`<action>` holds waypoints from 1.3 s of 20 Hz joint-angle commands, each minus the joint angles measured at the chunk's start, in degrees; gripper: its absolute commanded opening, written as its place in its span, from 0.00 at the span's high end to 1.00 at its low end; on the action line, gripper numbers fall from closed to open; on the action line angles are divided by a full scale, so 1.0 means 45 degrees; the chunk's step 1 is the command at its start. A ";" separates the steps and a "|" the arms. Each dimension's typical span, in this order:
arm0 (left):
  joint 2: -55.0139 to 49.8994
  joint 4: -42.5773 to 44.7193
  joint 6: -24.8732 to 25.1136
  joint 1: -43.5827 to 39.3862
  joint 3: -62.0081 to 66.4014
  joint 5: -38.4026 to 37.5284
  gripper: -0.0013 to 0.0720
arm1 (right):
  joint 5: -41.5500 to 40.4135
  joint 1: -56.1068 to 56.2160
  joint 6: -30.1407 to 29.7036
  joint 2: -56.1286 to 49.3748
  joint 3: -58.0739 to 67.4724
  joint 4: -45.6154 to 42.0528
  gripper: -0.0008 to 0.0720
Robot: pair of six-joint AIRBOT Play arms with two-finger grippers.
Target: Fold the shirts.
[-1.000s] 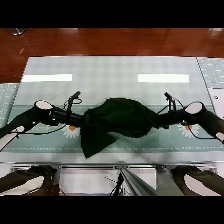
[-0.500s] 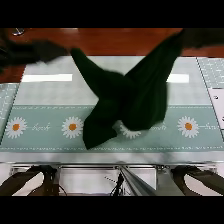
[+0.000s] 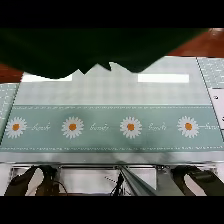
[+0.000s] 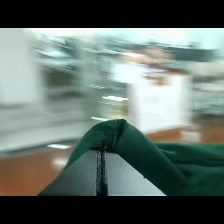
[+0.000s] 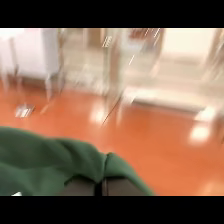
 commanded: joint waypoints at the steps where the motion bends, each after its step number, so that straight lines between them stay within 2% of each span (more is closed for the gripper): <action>1: 0.1661 0.3468 -0.1277 0.0753 0.0413 0.0068 0.96 | 0.0597 -0.0005 0.0287 0.1355 0.0155 -0.0714 0.93; 6: 0.2079 0.4459 -0.1375 -0.0729 0.0185 -0.1268 0.96 | 0.3934 -0.0005 0.0753 0.1579 -0.0937 -0.0845 0.93; 8: 0.2074 0.4784 -0.1472 -0.1127 -0.0685 -0.1554 0.96 | 0.4546 -0.0005 0.1010 0.1705 -0.2375 -0.0826 0.93; 10: 0.2064 0.4566 -0.1671 -0.1122 -0.2331 -0.1787 0.96 | 0.4357 -0.0005 0.1088 0.1812 -0.4245 -0.0782 0.93; 13: 0.1671 0.2696 -0.1651 -0.1127 -0.5897 -0.1676 0.96 | 0.2681 -0.0005 0.0986 0.1739 -0.7470 -0.0835 0.93; 15: 0.0996 0.1515 -0.1112 -0.1166 -0.8213 -0.0680 0.96 | 0.0899 -0.0005 0.0894 0.1175 -0.9588 -0.0845 0.94; 17: -0.0185 0.1418 -0.0971 -0.1569 -0.9646 0.0826 0.96 | -0.0758 -0.0005 0.0840 -0.0092 -1.0729 -0.0826 0.94; 19: -0.1967 0.1418 -0.0515 -0.2268 -0.9923 0.1880 0.96 | -0.2210 -0.0005 0.0695 -0.2006 -1.0754 -0.0797 0.94; 22: -0.4692 0.1413 -0.0403 -0.3434 -0.9797 0.3959 0.96 | -0.4294 -0.0024 0.0729 -0.4940 -1.0438 -0.0777 0.94; 24: -0.6465 0.1379 -0.0403 -0.4041 -0.9403 0.4600 0.96 | -0.4503 -0.0267 0.0743 -0.7082 -0.9238 -0.0690 0.94; 26: -0.8014 0.1331 -0.0413 -0.4454 -0.8903 0.4624 0.96 | -0.4318 -0.0860 0.0952 -0.9034 -0.7631 0.0476 0.94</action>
